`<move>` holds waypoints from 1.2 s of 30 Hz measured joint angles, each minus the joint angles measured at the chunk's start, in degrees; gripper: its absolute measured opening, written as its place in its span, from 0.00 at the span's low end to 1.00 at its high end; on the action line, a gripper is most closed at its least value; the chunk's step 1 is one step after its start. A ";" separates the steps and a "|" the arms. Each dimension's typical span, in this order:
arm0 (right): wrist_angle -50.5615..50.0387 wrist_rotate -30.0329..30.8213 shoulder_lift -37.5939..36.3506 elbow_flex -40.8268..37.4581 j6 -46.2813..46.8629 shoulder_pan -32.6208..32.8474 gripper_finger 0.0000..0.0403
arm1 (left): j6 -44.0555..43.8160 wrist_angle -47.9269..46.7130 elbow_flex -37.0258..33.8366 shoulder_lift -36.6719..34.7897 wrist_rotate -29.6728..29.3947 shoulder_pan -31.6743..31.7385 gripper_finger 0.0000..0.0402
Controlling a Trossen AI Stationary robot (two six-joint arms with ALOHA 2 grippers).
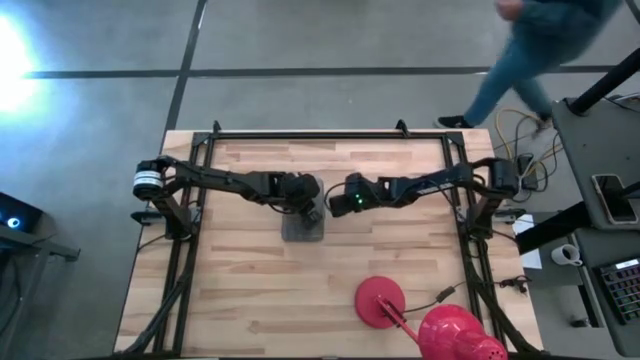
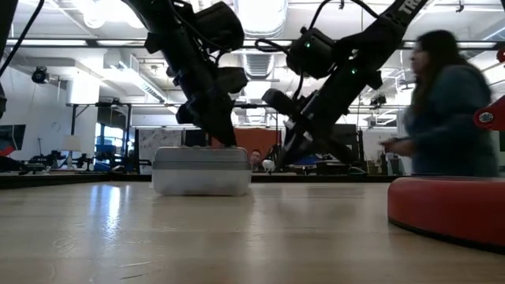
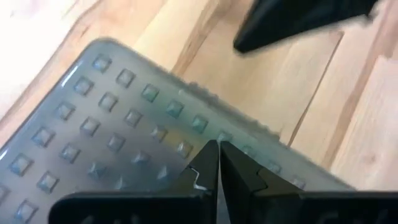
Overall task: Pick & place school supplies into a supply box
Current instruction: Close the black supply box
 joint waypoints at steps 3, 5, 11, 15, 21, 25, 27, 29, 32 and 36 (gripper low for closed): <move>1.03 -1.72 -0.98 0.00 1.08 -0.85 0.02 | -0.09 -1.80 0.00 0.00 0.04 0.00 0.00; 2.85 -4.02 -0.98 0.00 1.65 -1.27 0.02 | -0.10 -2.51 -0.25 -0.12 0.03 0.00 0.00; 5.03 -6.26 1.73 1.56 3.67 -0.58 0.02 | -0.10 -2.68 -0.79 0.00 0.71 0.04 0.00; 5.12 -9.15 5.33 5.04 2.49 0.33 0.02 | -0.36 -2.26 -0.77 0.90 3.44 0.01 0.00; 2.34 -9.22 8.11 9.13 0.54 0.66 0.02 | -0.75 -2.92 -1.01 2.20 4.13 -0.04 0.00; 1.65 -9.24 9.01 9.96 -0.49 0.62 0.02 | -0.75 -2.60 -1.29 2.86 4.32 -0.04 0.00; 1.67 -9.20 9.39 10.18 -0.51 0.62 0.02 | -0.75 -2.44 -1.61 2.99 4.39 -0.04 0.00; 1.88 -9.23 9.70 10.31 -0.31 0.62 0.02 | -0.75 -2.20 -2.10 3.13 4.46 -0.04 0.00; 2.53 -9.42 9.97 10.19 -0.12 0.59 0.02 | -0.75 -1.01 -3.20 3.16 4.52 -0.04 0.00; 2.76 -10.86 10.82 10.51 -0.22 0.28 0.02 | -1.16 0.78 -4.94 3.17 5.10 -0.04 0.00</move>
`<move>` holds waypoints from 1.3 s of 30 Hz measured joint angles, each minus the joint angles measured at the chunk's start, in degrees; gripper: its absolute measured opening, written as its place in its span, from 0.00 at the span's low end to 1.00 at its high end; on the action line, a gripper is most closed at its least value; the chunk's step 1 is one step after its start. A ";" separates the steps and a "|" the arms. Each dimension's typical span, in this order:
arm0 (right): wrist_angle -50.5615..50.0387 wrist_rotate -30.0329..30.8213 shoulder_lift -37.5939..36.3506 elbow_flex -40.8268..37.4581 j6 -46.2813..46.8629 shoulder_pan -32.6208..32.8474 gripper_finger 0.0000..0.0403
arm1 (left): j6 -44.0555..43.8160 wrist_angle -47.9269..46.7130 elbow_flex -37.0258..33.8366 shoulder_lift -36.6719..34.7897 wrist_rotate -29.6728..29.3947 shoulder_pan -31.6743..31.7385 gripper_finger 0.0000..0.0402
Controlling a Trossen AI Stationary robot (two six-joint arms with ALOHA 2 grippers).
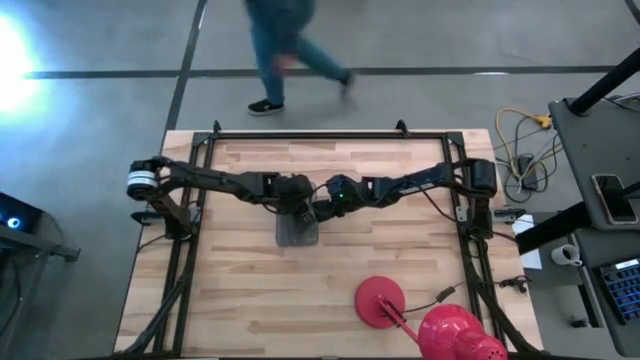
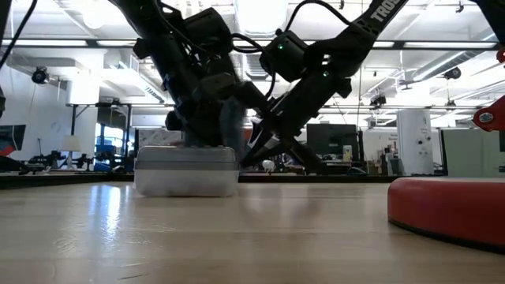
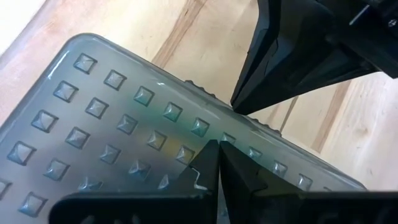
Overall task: Pick & place school supplies into a supply box
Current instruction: Close the black supply box, then return to Home Position
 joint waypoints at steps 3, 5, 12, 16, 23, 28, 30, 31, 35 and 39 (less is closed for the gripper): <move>1.29 -0.45 0.92 0.01 0.11 -0.18 0.02 | -0.42 0.53 -1.12 -0.02 0.51 0.04 0.00; 1.74 -1.18 1.44 0.01 0.11 -0.43 0.02 | -0.44 0.57 -1.51 -0.04 0.72 0.04 0.00; 1.38 -1.19 3.09 -0.36 1.16 -0.91 0.02 | -0.49 3.04 -1.62 0.13 2.94 -0.09 0.00; 1.39 -0.40 3.25 -0.38 0.78 -1.16 0.02 | -0.50 3.66 -1.69 0.13 3.43 -0.05 0.00; -9.87 9.40 -0.34 -0.38 -2.44 -1.27 0.02 | -0.46 2.90 -1.60 -0.36 3.49 -0.06 0.00; -11.70 14.77 -6.02 -0.52 -6.75 -1.85 0.02 | -0.35 3.66 -1.62 -4.16 1.65 -0.09 0.00; -11.80 15.39 -8.03 -0.52 -9.19 -2.06 0.02 | 0.53 2.90 -1.23 -6.50 0.93 -0.08 0.00; -11.85 16.07 -8.70 -0.53 -10.37 -2.05 0.02 | 1.03 1.80 -1.10 -7.62 0.52 -0.02 0.00; -12.45 18.09 -13.37 -0.65 -15.95 -2.07 0.02 | 1.35 1.84 1.34 -14.96 0.36 -0.30 0.00; -14.68 19.26 -19.23 -0.79 -22.46 -1.96 0.02 | 1.44 0.67 1.60 -22.58 0.69 -1.04 0.00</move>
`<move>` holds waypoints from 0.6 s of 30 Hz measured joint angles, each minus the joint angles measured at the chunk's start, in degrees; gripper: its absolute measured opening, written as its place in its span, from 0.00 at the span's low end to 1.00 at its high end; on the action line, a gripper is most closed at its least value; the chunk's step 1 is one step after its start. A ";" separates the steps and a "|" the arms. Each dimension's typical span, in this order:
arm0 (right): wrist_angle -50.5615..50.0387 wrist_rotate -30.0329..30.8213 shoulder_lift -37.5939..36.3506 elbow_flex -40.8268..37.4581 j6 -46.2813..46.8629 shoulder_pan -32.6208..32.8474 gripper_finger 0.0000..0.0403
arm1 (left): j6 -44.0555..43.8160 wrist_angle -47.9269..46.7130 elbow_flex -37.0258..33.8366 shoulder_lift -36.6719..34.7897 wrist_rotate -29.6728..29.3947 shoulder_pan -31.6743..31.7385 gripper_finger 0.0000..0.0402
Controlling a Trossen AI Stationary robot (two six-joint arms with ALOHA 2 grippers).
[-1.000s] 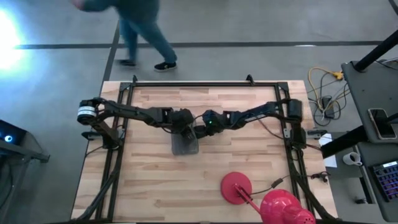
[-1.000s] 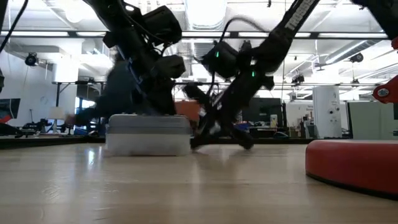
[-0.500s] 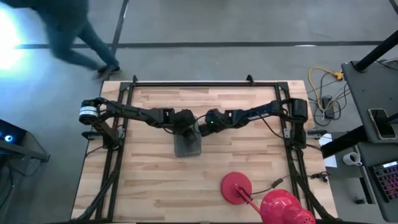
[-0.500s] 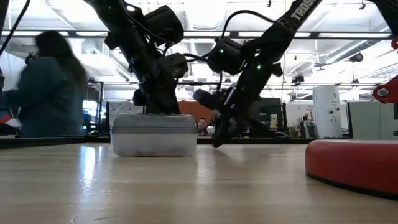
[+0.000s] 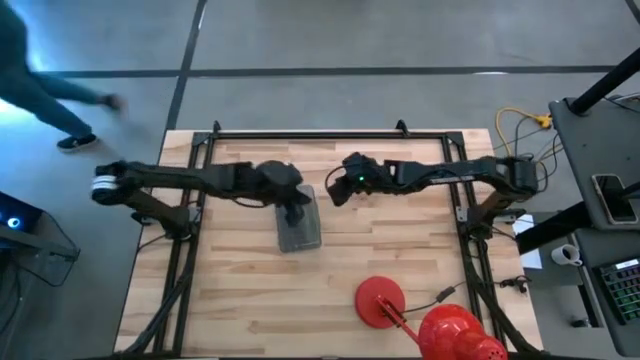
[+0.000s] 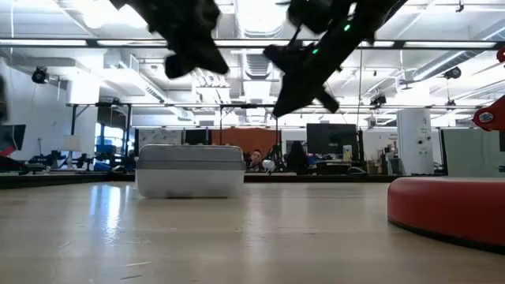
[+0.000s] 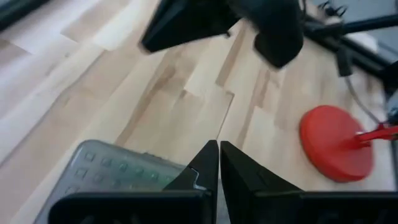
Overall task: Pick & place school supplies into a supply box
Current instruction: Return to Home Position
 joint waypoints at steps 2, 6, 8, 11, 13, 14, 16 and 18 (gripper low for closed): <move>-1.92 0.17 -3.33 -0.44 -4.04 0.33 0.02 | -0.75 -2.41 -0.45 -4.05 -0.11 -0.23 0.00; -3.19 3.08 -11.65 -0.79 -12.00 2.15 0.02 | -2.51 -6.24 -3.06 -12.10 -0.35 -0.90 0.00; -4.68 6.17 -15.48 -0.86 -15.00 3.23 0.02 | -3.60 -5.61 -5.39 -15.04 -0.27 -1.33 0.00; -10.24 9.59 -21.66 -0.97 -18.21 4.57 0.02 | -6.30 -3.42 -9.16 -19.76 -0.28 -2.26 0.00; -13.06 10.49 -25.98 -1.74 -18.55 5.72 0.02 | -6.51 -0.46 -12.84 -22.98 -0.46 -3.26 0.00; -14.11 10.47 -27.98 -2.42 -19.28 6.20 0.02 | -6.58 1.88 -15.12 -24.61 -0.44 -4.00 0.00; -17.50 9.86 -31.81 -3.61 -22.40 7.12 0.02 | -6.86 7.31 -20.57 -27.99 -0.39 -5.17 0.00; -24.40 9.60 -36.12 -4.69 -23.68 7.59 0.02 | -7.18 12.38 -25.60 -31.60 -0.49 -5.55 0.00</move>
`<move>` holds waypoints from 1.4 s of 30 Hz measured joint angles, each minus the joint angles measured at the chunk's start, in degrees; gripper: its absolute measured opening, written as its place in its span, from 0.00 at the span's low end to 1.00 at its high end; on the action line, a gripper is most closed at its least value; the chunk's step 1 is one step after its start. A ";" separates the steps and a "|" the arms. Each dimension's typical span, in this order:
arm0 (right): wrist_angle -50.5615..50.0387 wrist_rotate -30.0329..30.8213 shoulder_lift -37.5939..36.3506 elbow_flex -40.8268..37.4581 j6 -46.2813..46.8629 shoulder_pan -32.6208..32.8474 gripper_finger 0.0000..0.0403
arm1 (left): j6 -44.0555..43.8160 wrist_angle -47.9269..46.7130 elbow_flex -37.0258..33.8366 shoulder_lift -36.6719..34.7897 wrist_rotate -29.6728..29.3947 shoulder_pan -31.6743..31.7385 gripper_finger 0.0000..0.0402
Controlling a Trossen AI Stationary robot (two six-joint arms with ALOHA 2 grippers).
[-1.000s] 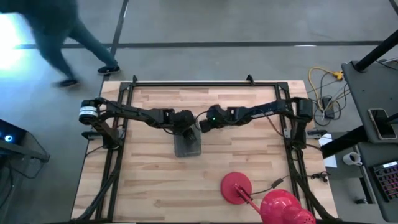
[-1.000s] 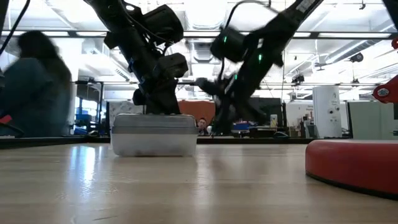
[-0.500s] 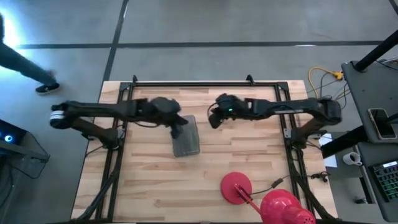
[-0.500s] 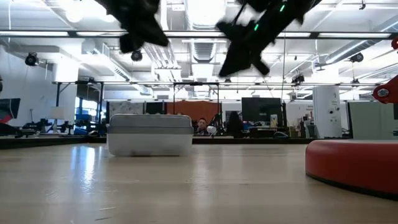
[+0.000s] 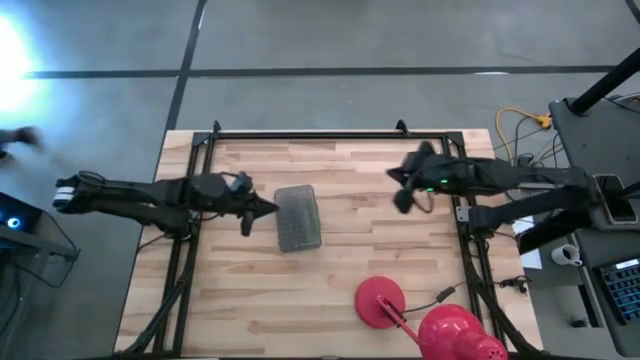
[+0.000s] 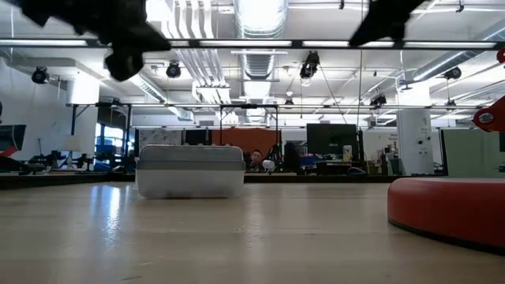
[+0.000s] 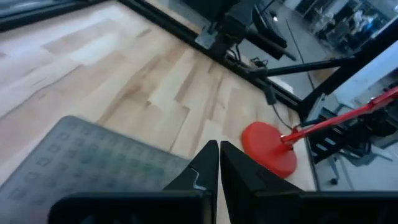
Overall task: Pick & place school supplies into a supply box
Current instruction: Return to Home Position
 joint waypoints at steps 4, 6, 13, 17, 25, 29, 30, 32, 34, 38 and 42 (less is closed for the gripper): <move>-11.44 -0.10 -7.72 -0.37 15.55 0.96 0.02 | -3.54 1.13 -7.93 -7.35 -0.19 0.14 0.00; -13.81 -2.26 -10.82 -0.64 21.10 2.20 0.02 | -9.64 2.33 -11.50 -11.02 0.89 0.09 0.00; -7.69 -9.04 -21.76 -6.76 18.54 5.62 0.02 | -2.78 31.25 -23.91 -21.06 17.40 0.07 0.00; 4.88 -11.89 -32.37 -16.75 17.65 5.86 0.02 | -2.57 39.20 -31.71 -27.43 17.27 0.17 0.00; 27.93 -19.96 -51.76 -37.22 12.41 5.88 0.02 | 6.20 31.14 -31.27 -37.14 16.90 0.24 0.00; 32.87 -18.95 -56.96 -43.51 9.51 5.82 0.02 | 9.05 33.05 -31.30 -41.23 16.90 0.24 0.00; 33.46 -19.59 -56.88 -44.05 8.76 5.87 0.02 | 9.03 32.02 -31.67 -42.02 16.94 0.24 0.00; 33.14 -20.10 -56.11 -44.99 8.62 5.84 0.02 | 9.06 31.93 -31.82 -42.97 16.89 0.24 0.00; 33.60 -21.04 -55.50 -45.71 8.73 5.96 0.02 | 9.10 32.30 -31.79 -43.23 16.98 0.24 0.00; 33.54 -22.24 -55.06 -46.50 8.92 6.05 0.02 | 9.12 32.07 -31.71 -42.36 16.90 0.24 0.00; 33.33 -22.03 -54.06 -46.63 8.32 6.05 0.02 | 9.19 32.12 -31.71 -40.25 16.96 0.24 0.00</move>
